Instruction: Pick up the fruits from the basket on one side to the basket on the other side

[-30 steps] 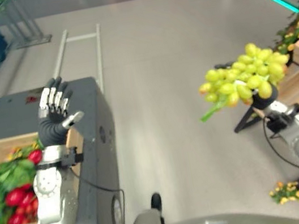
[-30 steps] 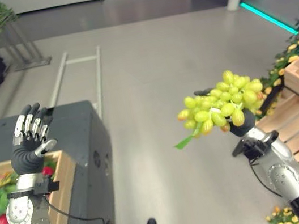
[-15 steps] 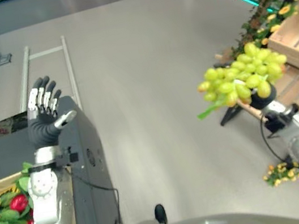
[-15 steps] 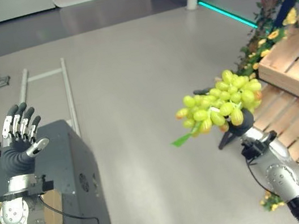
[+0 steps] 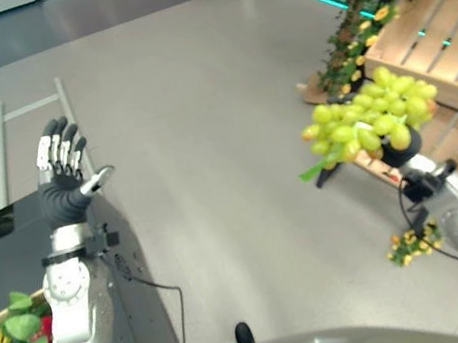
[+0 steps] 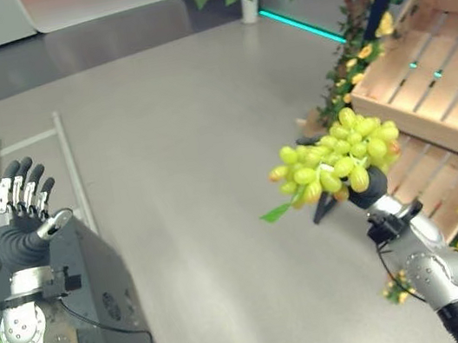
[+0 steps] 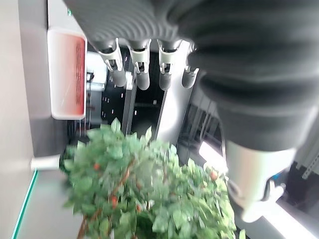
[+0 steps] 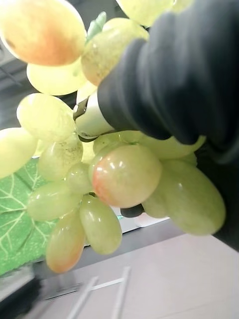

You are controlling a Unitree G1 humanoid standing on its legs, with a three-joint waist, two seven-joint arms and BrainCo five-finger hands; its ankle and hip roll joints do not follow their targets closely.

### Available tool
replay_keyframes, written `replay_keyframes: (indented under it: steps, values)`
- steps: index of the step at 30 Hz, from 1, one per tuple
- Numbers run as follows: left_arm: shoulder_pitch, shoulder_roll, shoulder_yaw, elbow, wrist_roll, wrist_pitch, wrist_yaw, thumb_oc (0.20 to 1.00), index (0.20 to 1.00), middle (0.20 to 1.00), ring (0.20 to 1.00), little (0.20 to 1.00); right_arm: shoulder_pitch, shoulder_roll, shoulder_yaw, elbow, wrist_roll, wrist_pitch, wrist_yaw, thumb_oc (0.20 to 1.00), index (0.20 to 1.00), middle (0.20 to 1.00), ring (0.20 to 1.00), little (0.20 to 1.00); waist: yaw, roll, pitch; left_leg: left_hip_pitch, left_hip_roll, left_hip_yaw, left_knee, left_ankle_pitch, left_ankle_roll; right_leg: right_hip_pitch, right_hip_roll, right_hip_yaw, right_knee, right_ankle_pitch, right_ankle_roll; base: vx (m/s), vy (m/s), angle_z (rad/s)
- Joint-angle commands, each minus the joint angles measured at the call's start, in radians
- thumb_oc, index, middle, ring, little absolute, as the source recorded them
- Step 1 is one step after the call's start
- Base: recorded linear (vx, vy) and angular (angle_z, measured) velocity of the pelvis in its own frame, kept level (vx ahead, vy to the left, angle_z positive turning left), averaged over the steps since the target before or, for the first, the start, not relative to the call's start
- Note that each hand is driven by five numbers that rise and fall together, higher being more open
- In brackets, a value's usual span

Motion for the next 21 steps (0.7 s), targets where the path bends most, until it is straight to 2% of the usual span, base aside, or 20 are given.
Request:
replay_keyframes:
  steps: [1,2,3,4,5,6,9,12,14,21]
  values:
    - [-0.049,0.086,0.043,-0.041,0.067,-0.053,0.025,1.000,1.000,1.000,1.000,1.000,-0.098,0.044,-0.023,-0.019,0.021,-0.117,-0.014,0.200,0.200,0.200,0.200,0.200,0.034,-0.029,0.004,0.021,0.017,-0.015,0.068,-0.125,-0.076,-0.013,-0.142,-0.349,-0.137,0.194,-0.006,-0.17,-0.005,-1.47]
    - [-0.051,0.089,0.049,-0.045,0.066,-0.053,0.033,1.000,1.000,1.000,1.000,1.000,-0.111,0.049,-0.011,-0.018,0.024,-0.120,-0.019,0.200,0.200,0.200,0.200,0.200,0.054,-0.025,0.004,0.021,0.031,0.009,0.069,-0.128,-0.078,0.010,-0.179,-0.472,-0.108,0.154,-0.022,-0.17,0.012,-1.58]
    - [-0.049,0.085,0.055,-0.046,0.065,-0.052,0.032,1.000,1.000,1.000,1.000,1.000,-0.115,0.054,-0.002,-0.019,0.027,-0.117,-0.015,0.200,0.200,0.200,0.200,0.200,0.056,-0.026,0.007,0.027,0.033,0.026,0.060,-0.127,-0.082,0.029,-0.203,-0.536,-0.090,0.132,-0.031,-0.06,0.039,-1.09]
    - [-0.048,0.081,0.058,-0.050,0.062,-0.051,0.029,1.000,1.000,1.000,1.000,1.000,-0.121,0.055,0.007,-0.019,0.025,-0.113,-0.012,0.200,0.200,0.200,0.200,0.200,0.063,-0.030,0.006,0.052,0.033,0.044,0.050,-0.149,-0.089,0.051,-0.226,-0.583,-0.078,0.115,-0.021,-0.07,-0.016,-1.09]
    - [-0.032,0.071,0.078,-0.057,0.060,-0.048,0.023,1.000,1.000,1.000,1.000,1.000,-0.133,0.064,0.023,-0.010,0.021,-0.102,-0.011,0.200,0.200,0.200,0.200,0.200,0.089,-0.036,-0.002,0.074,0.043,0.104,0.053,-0.157,-0.090,0.073,-0.275,-0.694,-0.081,0.140,-0.017,-0.03,-0.026,-0.90]
    - [-0.029,0.071,0.080,-0.058,0.059,-0.047,0.022,1.000,1.000,1.000,1.000,1.000,-0.134,0.065,0.025,-0.009,0.021,-0.102,-0.011,0.200,0.200,0.200,0.200,0.200,0.090,-0.037,-0.001,0.076,0.042,0.107,0.052,-0.157,-0.089,0.075,-0.276,-0.692,-0.083,0.142,-0.015,-0.07,-0.054,-1.16]
    - [-0.001,0.058,0.098,-0.072,0.058,-0.047,0.010,1.000,1.000,1.000,1.000,1.000,-0.135,0.059,0.031,-0.011,0.016,-0.089,-0.001,0.200,0.200,0.200,0.200,0.200,0.110,-0.037,-0.018,0.103,0.040,0.166,0.052,-0.162,-0.090,0.089,-0.334,-0.784,-0.114,0.212,0.011,-0.01,-0.081,-1.21]
    - [0.014,0.046,0.107,-0.070,0.053,-0.047,0.005,1.000,1.000,1.000,1.000,1.000,-0.123,0.057,0.025,-0.015,0.022,-0.080,0.005,0.200,0.200,0.200,0.200,0.200,0.104,-0.037,-0.027,0.110,0.049,0.187,0.049,-0.153,-0.096,0.103,-0.324,-0.778,-0.148,0.204,0.009,0.01,-0.158,-0.43]
    - [0.025,0.027,0.107,-0.063,0.046,-0.042,0.006,1.000,1.000,1.000,1.000,1.000,-0.101,0.049,0.013,-0.026,0.023,-0.067,0.010,0.200,0.200,0.200,0.200,0.200,0.089,-0.038,-0.035,0.125,0.067,0.215,0.039,-0.137,-0.106,0.105,-0.298,-0.769,-0.177,0.191,-0.001,0.02,-0.260,-0.36]
    - [0.019,0.008,0.072,-0.046,0.048,-0.031,0.005,1.000,1.000,1.000,1.000,1.000,-0.062,0.015,-0.020,-0.034,0.021,-0.071,-0.004,0.200,0.200,0.200,0.200,0.200,0.057,-0.034,-0.032,0.127,0.123,0.211,0.050,-0.093,-0.147,0.120,-0.236,-0.723,-0.210,0.157,-0.032,0.01,-0.226,-0.17]
